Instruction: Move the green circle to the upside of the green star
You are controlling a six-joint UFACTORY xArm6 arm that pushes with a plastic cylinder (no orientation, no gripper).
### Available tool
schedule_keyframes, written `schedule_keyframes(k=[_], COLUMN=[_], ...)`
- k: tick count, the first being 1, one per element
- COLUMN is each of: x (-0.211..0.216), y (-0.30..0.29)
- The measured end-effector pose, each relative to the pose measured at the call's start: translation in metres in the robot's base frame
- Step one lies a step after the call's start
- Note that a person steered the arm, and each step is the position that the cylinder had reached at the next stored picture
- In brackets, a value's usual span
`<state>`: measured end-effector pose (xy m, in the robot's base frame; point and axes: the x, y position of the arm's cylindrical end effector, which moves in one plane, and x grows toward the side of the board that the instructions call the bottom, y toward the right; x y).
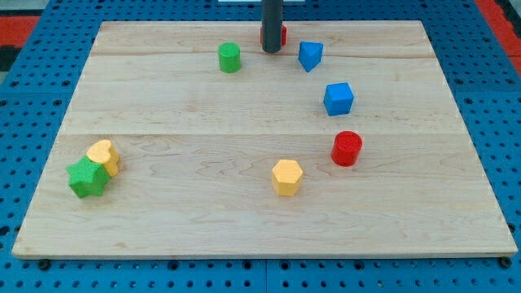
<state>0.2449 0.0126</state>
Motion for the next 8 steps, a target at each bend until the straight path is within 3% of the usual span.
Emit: schedule_keyframes(k=[1,2,3,4,5,6,8], x=[0.019,0.073,0.058,0.013,-0.006,0.028,0.019], y=[-0.038,-0.057,-0.077,-0.037,-0.061,-0.111,-0.128])
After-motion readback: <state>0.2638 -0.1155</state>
